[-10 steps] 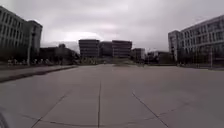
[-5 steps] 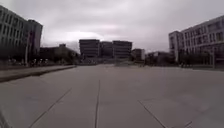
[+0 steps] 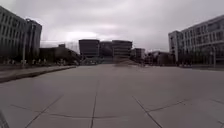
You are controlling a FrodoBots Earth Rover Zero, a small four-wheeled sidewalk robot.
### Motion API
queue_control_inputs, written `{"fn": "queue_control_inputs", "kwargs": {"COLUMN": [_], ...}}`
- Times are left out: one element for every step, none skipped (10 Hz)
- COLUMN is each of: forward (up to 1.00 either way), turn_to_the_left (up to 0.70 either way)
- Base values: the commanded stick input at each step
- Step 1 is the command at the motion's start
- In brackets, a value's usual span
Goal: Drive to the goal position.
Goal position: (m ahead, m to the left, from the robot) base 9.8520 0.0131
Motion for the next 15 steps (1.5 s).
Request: {"fn": "queue_control_inputs", "kwargs": {"forward": [0.7, 0.7, 0.7, 0.7, 0.7, 0.7, 0.7, 0.7, 0.7, 0.7, 0.7, 0.7, 0.7, 0.7, 0.7], "turn_to_the_left": [0.0, 0.0, 0.0, 0.0, 0.0, 0.0, 0.09, 0.14, 0.11, 0.0, 0.0, 0.0, 0.0, 0.0, 0.0]}}
